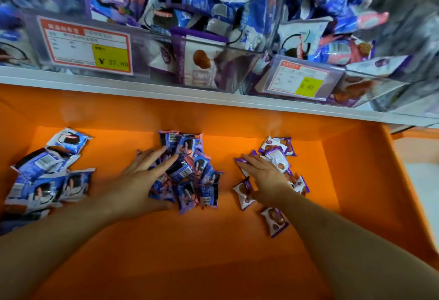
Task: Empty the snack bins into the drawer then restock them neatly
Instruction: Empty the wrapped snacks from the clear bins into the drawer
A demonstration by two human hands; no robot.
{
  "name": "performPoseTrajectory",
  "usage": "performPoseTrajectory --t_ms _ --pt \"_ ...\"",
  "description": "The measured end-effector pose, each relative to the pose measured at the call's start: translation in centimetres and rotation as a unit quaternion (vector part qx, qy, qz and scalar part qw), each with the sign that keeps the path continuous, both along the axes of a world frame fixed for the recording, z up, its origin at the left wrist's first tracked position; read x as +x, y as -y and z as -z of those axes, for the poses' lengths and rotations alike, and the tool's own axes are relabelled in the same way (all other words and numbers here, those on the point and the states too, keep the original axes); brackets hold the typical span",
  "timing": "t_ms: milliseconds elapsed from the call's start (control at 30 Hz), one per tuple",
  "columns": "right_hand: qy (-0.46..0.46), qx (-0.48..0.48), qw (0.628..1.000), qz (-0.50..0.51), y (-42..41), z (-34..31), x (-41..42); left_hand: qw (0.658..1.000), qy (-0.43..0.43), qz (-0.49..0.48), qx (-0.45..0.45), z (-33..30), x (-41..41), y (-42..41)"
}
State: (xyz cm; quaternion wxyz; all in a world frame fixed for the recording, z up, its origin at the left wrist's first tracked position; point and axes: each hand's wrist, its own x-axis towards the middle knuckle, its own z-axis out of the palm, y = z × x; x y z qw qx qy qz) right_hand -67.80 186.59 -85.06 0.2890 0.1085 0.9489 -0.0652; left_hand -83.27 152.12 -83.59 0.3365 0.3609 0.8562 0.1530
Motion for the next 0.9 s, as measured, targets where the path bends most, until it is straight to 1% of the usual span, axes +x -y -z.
performPoseTrajectory --t_ms 100,200,267,400,533,667,733,800,833,900 --pt "-0.005 0.044 0.998 0.043 -1.0 -0.5 0.5 1.0 -0.017 0.007 0.012 -0.5 0.2 -0.7" --pt "-0.012 0.054 0.995 0.086 -1.9 -1.0 1.1 1.0 -0.012 0.006 0.023 -1.3 0.4 -1.4" --pt "-0.026 0.023 0.996 0.083 -1.4 -2.0 0.8 0.999 -0.011 0.011 0.028 -2.0 0.6 -1.7" --pt "-0.061 -0.072 0.994 0.048 1.9 -5.6 -1.7 0.998 -0.025 0.021 0.054 -4.4 0.6 -1.6" --pt "-0.119 -0.136 0.983 -0.018 6.7 -11.3 -5.3 0.993 -0.067 0.041 0.085 -9.5 0.2 -0.5" --pt "-0.155 -0.167 0.967 -0.116 11.7 -18.4 -7.2 0.984 -0.108 0.085 0.11 -16.9 -0.2 1.5" --pt "-0.176 -0.19 0.953 -0.155 13.6 -22.4 -7.1 0.975 -0.139 0.094 0.144 -20.9 -0.3 2.8" --pt "-0.216 -0.207 0.94 -0.164 15.1 -26.7 -7.0 0.965 -0.151 0.054 0.209 -24.7 -0.9 4.1" --pt "-0.249 -0.212 0.932 -0.157 15.7 -28.8 -7.2 0.956 -0.164 0.032 0.24 -26.2 -1.5 4.8" --pt "-0.334 -0.212 0.908 -0.135 16.2 -31.7 -8.6 0.942 -0.215 -0.001 0.256 -28.4 -3.2 5.8"
